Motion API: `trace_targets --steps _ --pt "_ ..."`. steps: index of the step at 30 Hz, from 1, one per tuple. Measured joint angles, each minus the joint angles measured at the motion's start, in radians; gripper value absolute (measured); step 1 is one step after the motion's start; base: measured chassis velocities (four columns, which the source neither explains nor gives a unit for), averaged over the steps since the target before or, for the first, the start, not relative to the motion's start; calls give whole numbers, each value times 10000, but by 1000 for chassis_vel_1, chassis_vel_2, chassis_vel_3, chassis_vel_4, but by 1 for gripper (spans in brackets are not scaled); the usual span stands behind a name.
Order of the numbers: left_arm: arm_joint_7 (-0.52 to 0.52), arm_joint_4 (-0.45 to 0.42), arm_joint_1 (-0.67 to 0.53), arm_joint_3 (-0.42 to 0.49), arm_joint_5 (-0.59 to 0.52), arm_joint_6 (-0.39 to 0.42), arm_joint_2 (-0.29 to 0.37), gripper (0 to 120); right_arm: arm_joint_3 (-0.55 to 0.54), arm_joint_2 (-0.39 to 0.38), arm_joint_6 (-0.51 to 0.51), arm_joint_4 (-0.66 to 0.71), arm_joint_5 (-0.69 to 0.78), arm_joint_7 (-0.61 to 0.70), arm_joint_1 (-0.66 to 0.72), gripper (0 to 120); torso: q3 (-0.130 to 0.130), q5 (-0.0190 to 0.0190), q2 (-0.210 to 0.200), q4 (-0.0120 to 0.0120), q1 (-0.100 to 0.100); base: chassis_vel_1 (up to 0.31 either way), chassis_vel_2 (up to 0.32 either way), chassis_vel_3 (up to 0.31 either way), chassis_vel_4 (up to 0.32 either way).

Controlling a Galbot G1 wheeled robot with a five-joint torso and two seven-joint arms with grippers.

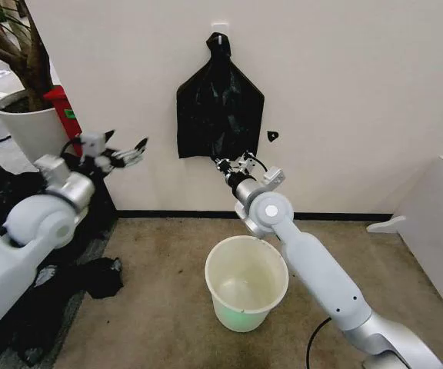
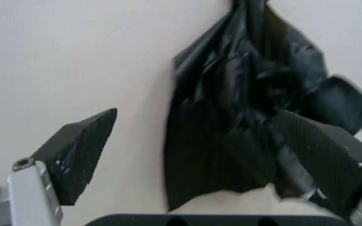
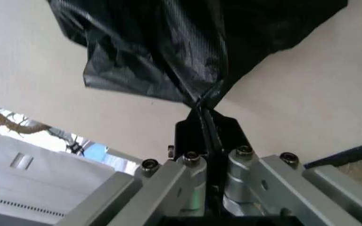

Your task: Place the garbage bag over the trash bin.

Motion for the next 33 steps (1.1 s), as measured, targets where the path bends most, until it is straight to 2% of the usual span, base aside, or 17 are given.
trace_targets --steps 1,7,8,15,20,33 --pt "-200 59 -351 283 -2 204 -189 100 15 -14 -6 1 -10 -11 -23 0 0 0 0 -6 0 0 0 0 0" --pt "-1429 163 -2004 1338 85 1811 -877 100 168 -50 -51 29 -71 -93 -162 0 0 0 0 8 0 0 0 0 0" --pt "-1429 163 -2004 1338 85 1811 -877 100 168 -50 -51 29 -71 -93 -162 0 0 0 0 8 0 0 0 0 0" --pt "-1765 446 -3971 2495 1012 3634 -1602 100 285 -128 -55 174 -82 -111 -269 0 -1 3 0 3 0 0 0 0 0" --pt "-1533 825 -4593 3085 1911 4620 -1889 100 346 -142 -55 258 -83 -112 -289 0 -1 -2 0 4 0 0 0 0 0" --pt "-1249 1530 -5382 4384 2578 5325 -2579 100 381 -127 -45 338 -124 -143 -379 0 -1 0 0 3 0 0 0 0 0"
